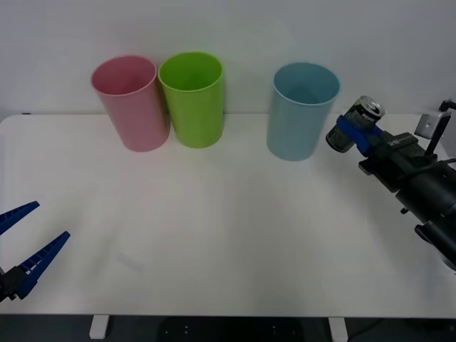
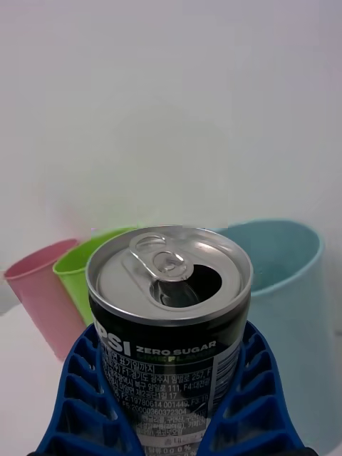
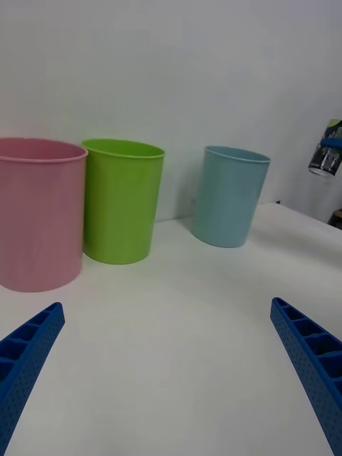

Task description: Grasp the object on the table and drop it into the matching bin: aluminum can to the light blue bin, PET bottle to the pink bin.

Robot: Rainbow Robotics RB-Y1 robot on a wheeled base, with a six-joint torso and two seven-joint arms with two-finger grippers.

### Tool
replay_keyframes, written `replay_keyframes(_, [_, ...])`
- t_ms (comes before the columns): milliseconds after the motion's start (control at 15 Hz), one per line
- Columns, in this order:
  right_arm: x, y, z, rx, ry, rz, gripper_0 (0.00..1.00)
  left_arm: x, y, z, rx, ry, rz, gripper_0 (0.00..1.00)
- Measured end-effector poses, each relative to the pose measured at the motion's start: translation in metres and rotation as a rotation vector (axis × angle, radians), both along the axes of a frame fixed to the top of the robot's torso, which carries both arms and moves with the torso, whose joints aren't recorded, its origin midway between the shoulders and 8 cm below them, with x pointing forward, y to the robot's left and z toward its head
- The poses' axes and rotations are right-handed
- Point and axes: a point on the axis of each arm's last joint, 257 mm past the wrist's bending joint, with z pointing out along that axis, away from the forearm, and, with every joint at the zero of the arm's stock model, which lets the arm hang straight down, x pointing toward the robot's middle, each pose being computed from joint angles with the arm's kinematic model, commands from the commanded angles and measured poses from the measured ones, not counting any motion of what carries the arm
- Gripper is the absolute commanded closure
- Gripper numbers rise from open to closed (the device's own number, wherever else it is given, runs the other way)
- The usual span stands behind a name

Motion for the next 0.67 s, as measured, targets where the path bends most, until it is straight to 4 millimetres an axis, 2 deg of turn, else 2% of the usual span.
replay_keyframes(467, [0.016,0.008,0.063,-0.104,-0.121,0.026,1.0,0.0,0.0,0.0,0.0,0.0,0.0,0.0])
replay_keyframes(667, [0.033,0.003,0.077,-0.133,-0.136,0.025,1.0,0.0,0.0,0.0,0.0,0.0,0.0,0.0])
